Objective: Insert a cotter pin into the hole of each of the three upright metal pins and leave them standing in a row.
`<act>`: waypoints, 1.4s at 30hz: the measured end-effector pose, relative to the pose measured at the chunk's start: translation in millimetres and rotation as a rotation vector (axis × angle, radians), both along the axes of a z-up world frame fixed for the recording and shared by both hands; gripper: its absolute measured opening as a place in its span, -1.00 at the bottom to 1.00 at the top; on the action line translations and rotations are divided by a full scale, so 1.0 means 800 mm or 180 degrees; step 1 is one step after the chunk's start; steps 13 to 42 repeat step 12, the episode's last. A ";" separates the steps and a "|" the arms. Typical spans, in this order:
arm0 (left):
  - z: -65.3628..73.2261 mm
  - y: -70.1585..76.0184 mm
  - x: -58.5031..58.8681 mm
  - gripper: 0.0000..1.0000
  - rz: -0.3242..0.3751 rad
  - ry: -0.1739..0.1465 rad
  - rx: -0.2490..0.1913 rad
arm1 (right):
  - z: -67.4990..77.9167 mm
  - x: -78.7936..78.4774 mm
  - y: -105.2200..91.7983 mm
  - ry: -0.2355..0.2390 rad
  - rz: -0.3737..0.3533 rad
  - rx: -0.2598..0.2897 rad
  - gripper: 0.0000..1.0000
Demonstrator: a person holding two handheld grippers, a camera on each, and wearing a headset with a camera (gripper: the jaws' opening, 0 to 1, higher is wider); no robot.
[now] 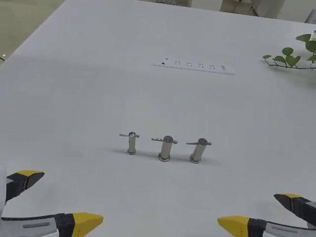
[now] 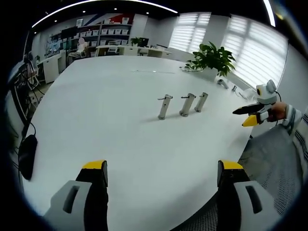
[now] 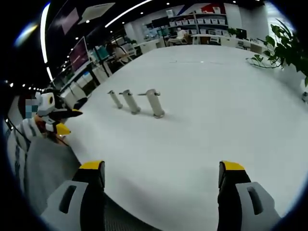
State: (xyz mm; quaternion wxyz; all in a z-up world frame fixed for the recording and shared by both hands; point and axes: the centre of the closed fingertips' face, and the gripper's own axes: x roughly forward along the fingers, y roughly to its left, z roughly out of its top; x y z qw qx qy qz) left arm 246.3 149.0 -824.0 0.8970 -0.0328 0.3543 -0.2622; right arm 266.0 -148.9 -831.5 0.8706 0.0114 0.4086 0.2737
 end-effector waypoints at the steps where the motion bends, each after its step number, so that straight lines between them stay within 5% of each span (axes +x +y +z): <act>1: 0.000 0.000 0.000 0.89 -0.0002 0.0000 0.0001 | 0.001 0.000 -0.001 0.0002 -0.0004 -0.0004 0.98; 42: 0.000 -0.001 -0.005 0.85 -0.0038 0.0020 0.0000 | 0.001 -0.001 0.000 0.0031 0.0020 -0.0036 0.95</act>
